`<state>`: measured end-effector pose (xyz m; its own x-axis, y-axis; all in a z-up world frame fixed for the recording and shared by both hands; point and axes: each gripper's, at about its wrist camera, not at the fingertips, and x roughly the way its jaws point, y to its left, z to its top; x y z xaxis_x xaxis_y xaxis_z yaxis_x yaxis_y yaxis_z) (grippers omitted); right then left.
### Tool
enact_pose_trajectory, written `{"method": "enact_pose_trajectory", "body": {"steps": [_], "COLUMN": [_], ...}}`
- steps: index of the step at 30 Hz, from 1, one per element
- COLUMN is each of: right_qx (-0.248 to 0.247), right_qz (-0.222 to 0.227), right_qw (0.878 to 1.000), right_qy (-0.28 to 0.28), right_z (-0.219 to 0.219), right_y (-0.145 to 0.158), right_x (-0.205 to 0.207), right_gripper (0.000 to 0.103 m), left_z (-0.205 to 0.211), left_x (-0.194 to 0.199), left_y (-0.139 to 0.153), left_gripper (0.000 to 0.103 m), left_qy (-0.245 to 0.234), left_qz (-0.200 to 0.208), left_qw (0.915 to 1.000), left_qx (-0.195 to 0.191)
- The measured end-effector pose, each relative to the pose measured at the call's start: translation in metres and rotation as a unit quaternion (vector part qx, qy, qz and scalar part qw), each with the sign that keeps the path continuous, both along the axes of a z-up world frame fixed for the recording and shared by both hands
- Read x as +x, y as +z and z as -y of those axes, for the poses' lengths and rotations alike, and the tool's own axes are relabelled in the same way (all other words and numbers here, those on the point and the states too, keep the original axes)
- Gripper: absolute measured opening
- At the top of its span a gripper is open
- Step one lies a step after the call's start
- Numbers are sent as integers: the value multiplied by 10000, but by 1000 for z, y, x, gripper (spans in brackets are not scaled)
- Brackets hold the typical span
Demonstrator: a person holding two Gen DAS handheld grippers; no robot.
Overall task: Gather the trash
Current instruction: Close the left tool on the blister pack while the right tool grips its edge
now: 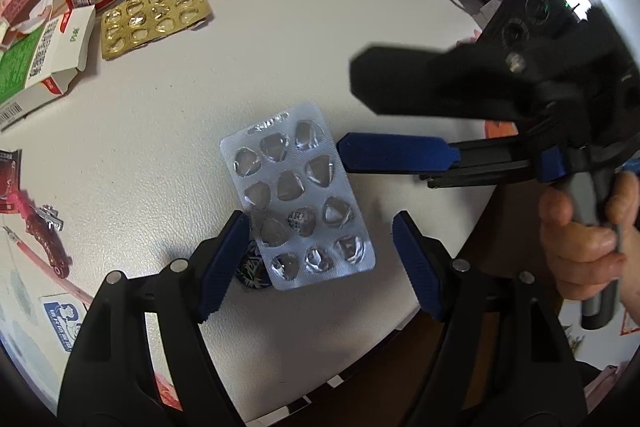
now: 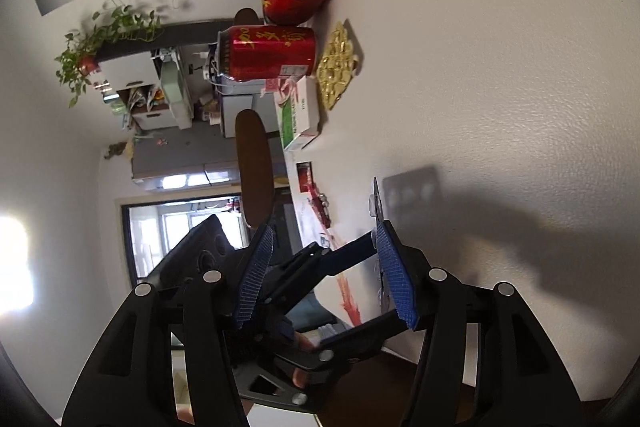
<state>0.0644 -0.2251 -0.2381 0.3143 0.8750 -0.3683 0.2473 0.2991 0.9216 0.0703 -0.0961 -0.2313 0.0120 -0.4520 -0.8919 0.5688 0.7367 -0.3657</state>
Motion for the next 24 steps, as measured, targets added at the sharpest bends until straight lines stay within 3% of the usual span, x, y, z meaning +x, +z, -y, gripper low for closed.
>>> {"method": "enact_pose_trajectory", "body": {"steps": [5,13,20,24], "right_qx": [-254,-289,-822,-1064], "right_qz": [20,-96,-127,-154], "right_qw": [9992,9992,9948,9918], "right_qy": [298,266,584,695], "right_z": [-19,-22,-33,-36], "right_y": [3,-2,-1,-4], "right_x": [0,1,10,11], "right_gripper": [56,56,56,40], "left_z": [-3,-15,-19,-19], "left_x": [2,8,8,8], "left_y": [0,0,1,1], "left_gripper": [69,49,47,46], "left_qy": [73,122,143,143], "left_qz": [-44,-109,-92,-112], "left_qw": [10000,9998,9998,9998], "left_qx": [-48,-65,-42,-59]}}
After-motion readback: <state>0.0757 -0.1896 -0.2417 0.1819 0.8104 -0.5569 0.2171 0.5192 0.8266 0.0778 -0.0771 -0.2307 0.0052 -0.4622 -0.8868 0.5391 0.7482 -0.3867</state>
